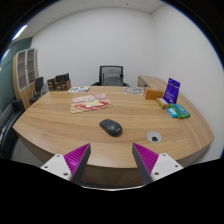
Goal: Arrange mouse
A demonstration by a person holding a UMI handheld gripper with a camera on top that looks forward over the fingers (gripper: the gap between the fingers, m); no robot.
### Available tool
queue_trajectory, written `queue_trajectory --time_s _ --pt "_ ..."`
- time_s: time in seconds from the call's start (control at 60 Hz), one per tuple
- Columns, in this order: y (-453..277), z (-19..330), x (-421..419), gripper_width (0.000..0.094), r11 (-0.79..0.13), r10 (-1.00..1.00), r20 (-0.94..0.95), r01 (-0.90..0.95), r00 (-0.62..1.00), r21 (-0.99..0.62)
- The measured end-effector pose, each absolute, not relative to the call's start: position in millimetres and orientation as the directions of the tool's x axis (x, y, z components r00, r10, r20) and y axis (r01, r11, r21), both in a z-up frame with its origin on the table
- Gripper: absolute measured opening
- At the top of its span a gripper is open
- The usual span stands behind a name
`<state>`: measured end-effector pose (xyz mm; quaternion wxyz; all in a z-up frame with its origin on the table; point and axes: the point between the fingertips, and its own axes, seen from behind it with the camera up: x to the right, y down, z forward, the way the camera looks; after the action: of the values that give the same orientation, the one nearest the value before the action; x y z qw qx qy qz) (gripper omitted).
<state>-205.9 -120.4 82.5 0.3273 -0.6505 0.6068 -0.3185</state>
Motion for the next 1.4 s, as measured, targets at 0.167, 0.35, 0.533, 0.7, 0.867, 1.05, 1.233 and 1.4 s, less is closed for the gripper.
queue_trajectory --time_s 0.167,0.35,0.533,0.7,0.867,1.05,1.233,1.4 --pt "-120.0 60.0 -168.4 0.0868 -0.039 -0.999 0.033 -0.589 0.021 -0.807" --pt "-121.4 34.3 -131.7 0.0867 -0.014 -0.999 0.030 -0.606 -0.016 -0.796" --pt "-123.4 13.6 -97.6 0.0868 -0.020 -0.999 0.047 -0.618 -0.026 -0.786" --pt "-127.6 0.3 -67.7 0.0867 -0.032 -0.997 0.065 -0.627 -0.030 -0.778" --pt "-130.0 -5.7 -43.3 0.0867 -0.021 -0.998 0.055 -0.633 -0.034 -0.774" --pt "-134.7 -7.6 -21.7 0.0869 -0.018 -0.998 0.057 -0.634 -0.042 -0.773" --pt "-141.6 -12.2 -0.7 0.0867 -0.020 -0.996 0.068 -0.638 -0.050 -0.770" --pt "-145.3 -13.8 14.7 0.0862 -0.016 -0.996 0.069 -0.637 -0.058 -0.771"
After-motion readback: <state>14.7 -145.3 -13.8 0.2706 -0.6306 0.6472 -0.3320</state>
